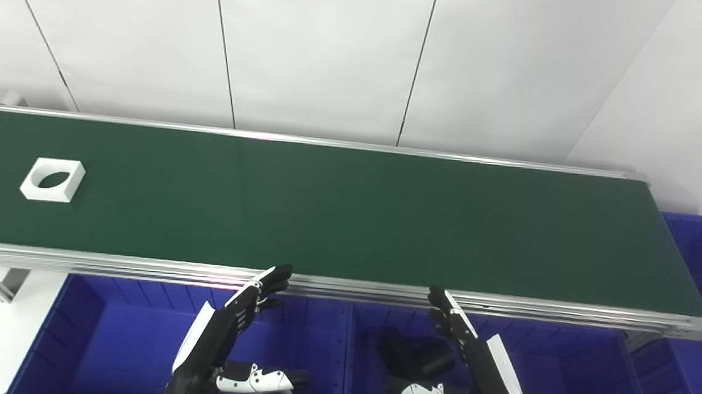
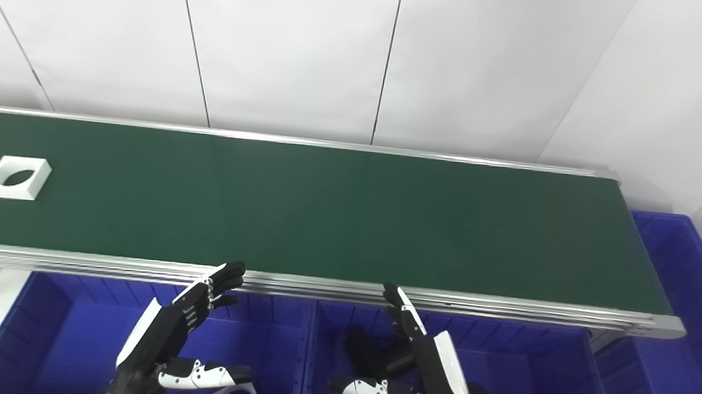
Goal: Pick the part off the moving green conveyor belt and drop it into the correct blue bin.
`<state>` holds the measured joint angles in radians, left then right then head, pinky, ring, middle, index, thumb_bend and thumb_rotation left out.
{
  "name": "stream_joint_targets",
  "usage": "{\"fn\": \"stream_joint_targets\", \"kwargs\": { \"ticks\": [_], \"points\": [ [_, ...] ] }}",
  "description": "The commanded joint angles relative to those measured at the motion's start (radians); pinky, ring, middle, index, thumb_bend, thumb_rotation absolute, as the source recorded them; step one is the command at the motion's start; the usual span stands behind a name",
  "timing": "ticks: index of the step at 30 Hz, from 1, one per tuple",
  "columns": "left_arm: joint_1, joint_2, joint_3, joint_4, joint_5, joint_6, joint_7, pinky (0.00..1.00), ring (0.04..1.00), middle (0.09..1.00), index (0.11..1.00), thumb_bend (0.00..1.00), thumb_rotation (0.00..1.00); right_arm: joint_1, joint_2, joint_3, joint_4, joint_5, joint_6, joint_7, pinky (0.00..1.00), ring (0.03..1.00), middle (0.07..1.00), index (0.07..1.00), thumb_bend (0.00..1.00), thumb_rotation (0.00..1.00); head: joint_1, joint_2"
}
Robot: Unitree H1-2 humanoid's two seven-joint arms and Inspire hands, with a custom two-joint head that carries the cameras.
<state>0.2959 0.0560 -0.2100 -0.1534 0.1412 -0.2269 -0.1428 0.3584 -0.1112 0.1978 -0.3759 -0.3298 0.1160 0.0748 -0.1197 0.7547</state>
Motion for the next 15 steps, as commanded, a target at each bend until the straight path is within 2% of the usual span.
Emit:
{"fn": "stream_joint_targets", "kwargs": {
  "ticks": [1,15],
  "points": [
    [-0.005,-0.003,-0.005,-0.023,0.001,-0.029,0.008,0.81,0.878,0.895,0.866,0.81,0.26,-0.003,-0.001,-0.001,-0.034,0.006,-0.023,0.001,0.87,0.908,0.934,0.952,0.82,0.34,0.001,0.000],
    [-0.005,-0.005,-0.006,-0.020,-0.003,-0.029,0.007,0.81,0.875,0.891,0.871,0.82,0.26,-0.006,-0.008,0.000,-0.032,0.005,-0.022,0.011,0.88,0.913,0.930,0.950,0.82,0.34,0.018,-0.006]
  ]
}}
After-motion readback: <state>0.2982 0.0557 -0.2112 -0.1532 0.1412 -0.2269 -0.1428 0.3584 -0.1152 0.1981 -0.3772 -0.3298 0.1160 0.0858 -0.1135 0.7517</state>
